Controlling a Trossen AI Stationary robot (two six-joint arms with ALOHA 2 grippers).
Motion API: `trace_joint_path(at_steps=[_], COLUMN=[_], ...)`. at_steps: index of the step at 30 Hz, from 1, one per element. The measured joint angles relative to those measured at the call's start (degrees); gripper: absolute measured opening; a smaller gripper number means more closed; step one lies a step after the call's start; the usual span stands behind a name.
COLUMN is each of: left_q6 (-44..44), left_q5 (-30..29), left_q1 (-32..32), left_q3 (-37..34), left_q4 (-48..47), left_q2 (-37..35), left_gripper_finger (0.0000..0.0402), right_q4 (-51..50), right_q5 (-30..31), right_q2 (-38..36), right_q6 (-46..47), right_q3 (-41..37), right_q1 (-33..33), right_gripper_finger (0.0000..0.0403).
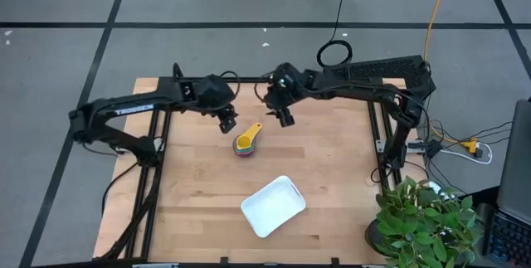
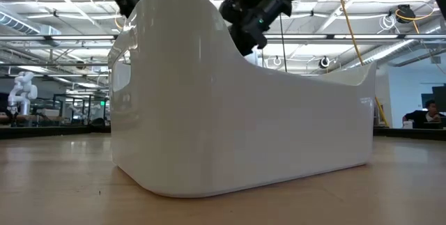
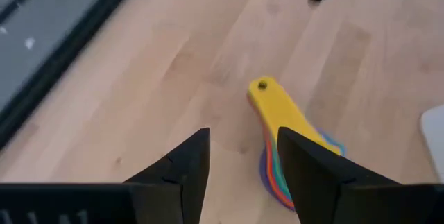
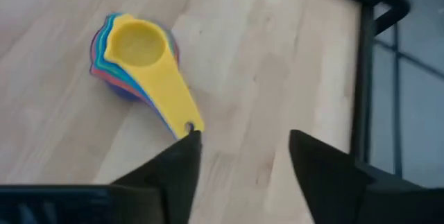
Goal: Nest measuring cups in basket
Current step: Put the nested measuring cups into the white bin
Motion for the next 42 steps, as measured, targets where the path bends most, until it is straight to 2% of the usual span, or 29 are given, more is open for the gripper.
trace_joint_path(at_steps=[3,6,13,25,28,35,42], left_q6=[-1.3,-1.7,-1.6,-3.2,-3.9,-7.8,-10.1], left_q5=[-1.5,-1.5,-2.4,-14.1,-14.5,-14.8,-14.9], left_q1=[-1.2,-2.7,-6.7,-15.0,-16.3,-17.4,-17.4], left_q3=[0.0,0.0,0.0,-0.6,-4.2,-19.1,-24.4], left_q4=[0.4,1.7,1.7,0.2,2.5,16.9,20.7], left_q2=[-2.9,-4.4,-7.9,-17.5,-19.8,-29.6,-33.5], left_gripper_finger=[0.017,0.017,0.017,0.017,0.017,0.017,0.017], right_q4=[-4.8,-7.6,-12.9,-17.2,-18.9,-22.1,-21.5], right_q5=[-0.2,-0.5,-0.1,3.1,3.9,4.2,4.2], right_q2=[2.6,5.0,11.8,20.3,21.6,24.8,26.1], right_q6=[-1.8,-3.0,-5.0,-9.2,-10.2,-13.1,-13.0], right_q3=[4.2,7.3,12.1,20.1,22.9,26.1,26.1], right_q1=[0.1,0.7,3.2,5.1,5.1,6.4,6.6], right_gripper_finger=[0.0245,0.0258,0.0257,0.0257,0.0256,0.0256,0.0256])
